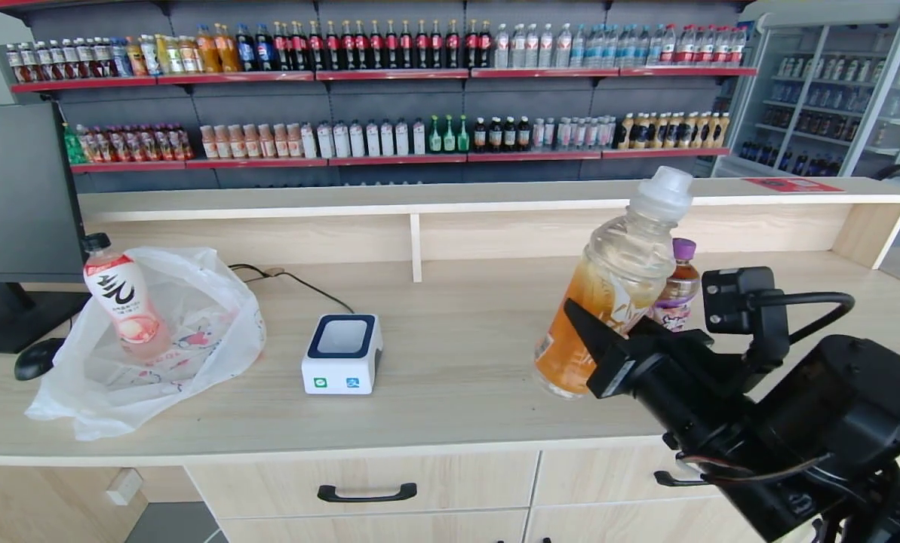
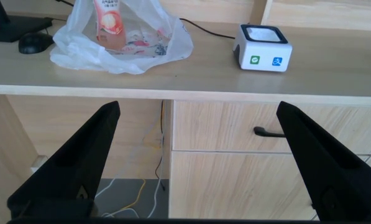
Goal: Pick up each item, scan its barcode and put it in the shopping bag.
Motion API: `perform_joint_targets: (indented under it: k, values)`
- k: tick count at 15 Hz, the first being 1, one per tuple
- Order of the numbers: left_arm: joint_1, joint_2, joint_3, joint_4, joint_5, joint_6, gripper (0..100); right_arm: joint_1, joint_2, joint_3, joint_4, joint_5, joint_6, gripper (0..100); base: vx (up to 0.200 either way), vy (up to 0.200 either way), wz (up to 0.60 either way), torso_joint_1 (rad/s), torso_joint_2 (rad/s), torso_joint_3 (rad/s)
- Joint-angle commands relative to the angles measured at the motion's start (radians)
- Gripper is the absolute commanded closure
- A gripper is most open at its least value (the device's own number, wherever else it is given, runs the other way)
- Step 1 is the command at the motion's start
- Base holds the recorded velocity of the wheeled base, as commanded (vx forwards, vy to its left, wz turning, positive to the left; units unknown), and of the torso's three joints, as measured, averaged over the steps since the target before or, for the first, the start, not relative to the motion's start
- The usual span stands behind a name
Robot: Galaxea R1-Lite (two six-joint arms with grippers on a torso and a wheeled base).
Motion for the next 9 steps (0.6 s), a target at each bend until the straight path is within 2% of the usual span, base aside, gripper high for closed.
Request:
perform_joint_targets:
  k: [1, 6, 8, 9]
  values:
    - [0.000, 0.000, 0.000, 0.000, 0.000, 0.000, 0, 0.051, -0.133, 0.092, -0.002, 0.003, 0.009, 100, 0.000, 0.000, 0.00, 0.000, 0.00, 0.000]
    - [0.002, 0.000, 0.000, 0.000, 0.000, 0.000, 0, 0.255, -0.204, 0.133, -0.002, 0.016, 0.075, 100, 0.000, 0.000, 0.00, 0.000, 0.00, 0.000]
    - [0.002, 0.000, 0.000, 0.000, 0.000, 0.000, 0, 0.278, -0.204, 0.133, -0.002, 0.065, 0.110, 100, 0.000, 0.000, 0.00, 0.000, 0.00, 0.000]
    - [0.000, 0.000, 0.000, 0.000, 0.000, 0.000, 0, 0.297, -0.210, 0.124, -0.002, 0.122, 0.122, 100, 0.000, 0.000, 0.00, 0.000, 0.00, 0.000]
